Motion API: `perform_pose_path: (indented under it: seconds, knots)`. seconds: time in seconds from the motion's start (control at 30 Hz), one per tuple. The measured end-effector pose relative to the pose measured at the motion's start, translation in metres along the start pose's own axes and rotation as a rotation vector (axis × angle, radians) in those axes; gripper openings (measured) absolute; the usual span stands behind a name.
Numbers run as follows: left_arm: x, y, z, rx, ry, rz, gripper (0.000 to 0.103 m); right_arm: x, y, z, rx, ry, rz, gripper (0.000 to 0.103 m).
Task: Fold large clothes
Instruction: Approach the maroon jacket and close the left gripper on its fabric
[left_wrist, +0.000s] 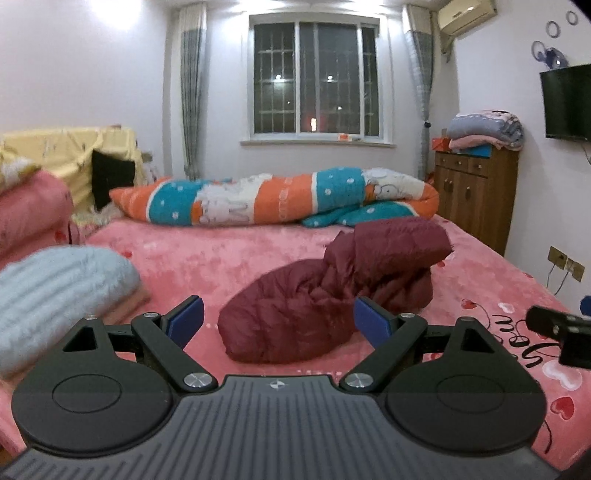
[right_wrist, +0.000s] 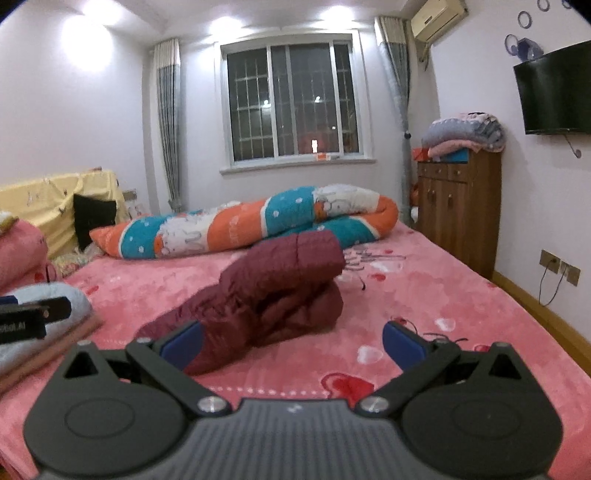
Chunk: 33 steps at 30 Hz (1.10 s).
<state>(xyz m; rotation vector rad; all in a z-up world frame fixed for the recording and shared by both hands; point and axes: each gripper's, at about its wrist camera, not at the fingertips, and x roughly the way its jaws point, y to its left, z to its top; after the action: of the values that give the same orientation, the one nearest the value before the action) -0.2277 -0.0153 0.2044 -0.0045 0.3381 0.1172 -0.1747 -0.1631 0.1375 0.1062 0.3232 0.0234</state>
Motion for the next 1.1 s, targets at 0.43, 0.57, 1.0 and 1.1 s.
perform_pose_path:
  seconds: [0.43,0.57,1.0,1.1]
  knots:
    - [0.084,-0.005,-0.037,0.067,0.013,-0.012,0.103,0.075,-0.023,-0.029,0.044,0.081,-0.002,0.097]
    - [0.109,-0.02,-0.039,0.15,-0.011,-0.054,0.103,0.101,-0.03,-0.037,0.065,0.094,0.003,0.098]
    - [0.198,-0.061,-0.041,0.373,0.006,-0.191,0.103,0.148,-0.057,-0.056,0.166,0.153,0.001,0.099]
    - [0.215,-0.067,-0.04,0.38,0.036,-0.198,0.103,0.151,-0.062,-0.057,0.193,0.153,0.005,0.099]
